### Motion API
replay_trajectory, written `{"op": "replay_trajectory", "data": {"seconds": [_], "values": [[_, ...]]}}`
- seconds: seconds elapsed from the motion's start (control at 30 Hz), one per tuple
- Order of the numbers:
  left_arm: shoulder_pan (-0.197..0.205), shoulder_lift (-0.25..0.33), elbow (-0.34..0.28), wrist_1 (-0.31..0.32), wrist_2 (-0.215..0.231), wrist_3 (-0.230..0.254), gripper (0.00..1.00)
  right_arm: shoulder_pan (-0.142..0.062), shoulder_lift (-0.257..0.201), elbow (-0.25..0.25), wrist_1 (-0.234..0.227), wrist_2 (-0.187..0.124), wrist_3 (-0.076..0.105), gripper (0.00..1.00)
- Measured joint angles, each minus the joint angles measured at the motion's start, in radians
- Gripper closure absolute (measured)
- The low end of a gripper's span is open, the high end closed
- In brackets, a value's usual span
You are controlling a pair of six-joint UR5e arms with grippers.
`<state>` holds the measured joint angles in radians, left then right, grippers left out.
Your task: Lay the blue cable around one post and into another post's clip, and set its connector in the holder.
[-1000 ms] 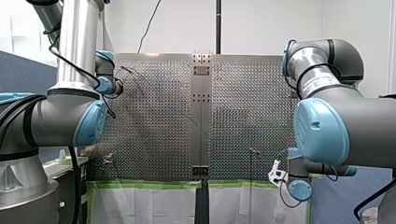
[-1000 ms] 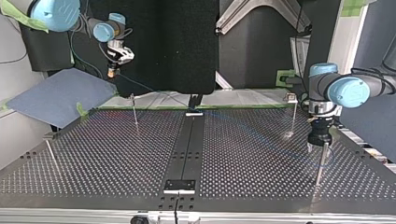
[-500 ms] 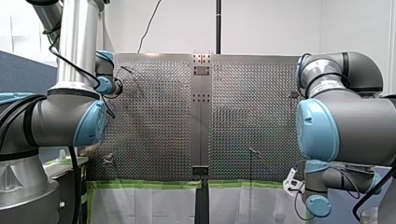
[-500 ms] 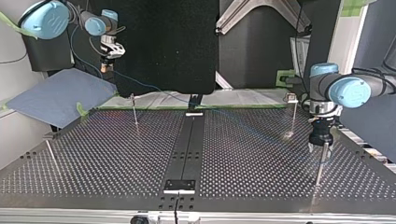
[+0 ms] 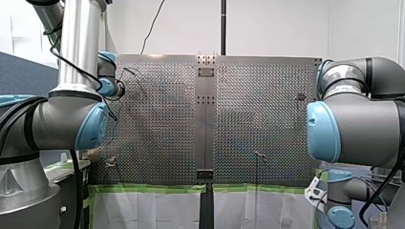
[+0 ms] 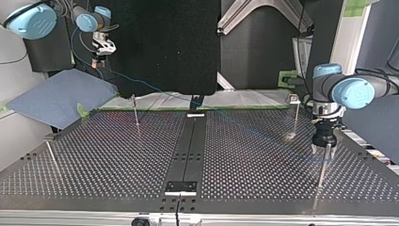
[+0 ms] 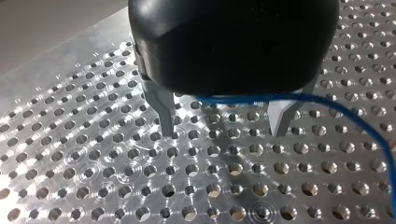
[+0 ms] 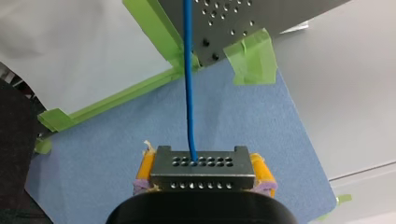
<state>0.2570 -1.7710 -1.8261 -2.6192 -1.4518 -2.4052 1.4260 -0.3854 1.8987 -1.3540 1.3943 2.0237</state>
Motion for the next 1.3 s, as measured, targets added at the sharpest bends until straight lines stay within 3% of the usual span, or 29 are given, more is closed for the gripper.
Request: {"op": "replay_trajectory", "data": {"seconds": [0.2, 0.43, 0.53, 0.67, 0.83, 0.97, 1.07, 1.3], "values": [[0.0, 0.0, 0.0, -0.002, 0.0, 0.0, 0.01, 0.002, -0.013, -0.007, 0.008, -0.032, -0.042, 1.0], [-0.001, 0.0, 0.0, -0.004, 0.0, 0.0, 0.01, 0.015, -0.075, -0.005, 0.011, -0.101, -0.112, 1.0], [-0.001, 0.0, 0.0, -0.004, 0.0, 0.0, 0.01, 0.016, -0.102, 0.003, 0.007, -0.122, -0.131, 1.0], [0.0, 0.0, 0.0, -0.002, -0.001, 0.001, 0.01, 0.017, -0.137, 0.03, -0.017, -0.138, -0.131, 1.0], [0.0, 0.0, 0.0, -0.001, -0.001, 0.001, 0.01, 0.012, -0.168, 0.062, -0.064, -0.154, -0.099, 1.0], [0.001, 0.0, 0.0, -0.002, -0.002, 0.001, 0.01, 0.011, -0.178, 0.067, -0.096, -0.173, -0.091, 1.0], [0.001, 0.0, 0.0, -0.002, -0.002, 0.001, 0.01, 0.01, -0.192, 0.067, -0.095, -0.175, -0.103, 1.0], [0.001, 0.0, 0.0, -0.001, -0.002, 0.002, 0.01, 0.019, -0.209, 0.054, -0.065, -0.157, -0.15, 1.0]]}}
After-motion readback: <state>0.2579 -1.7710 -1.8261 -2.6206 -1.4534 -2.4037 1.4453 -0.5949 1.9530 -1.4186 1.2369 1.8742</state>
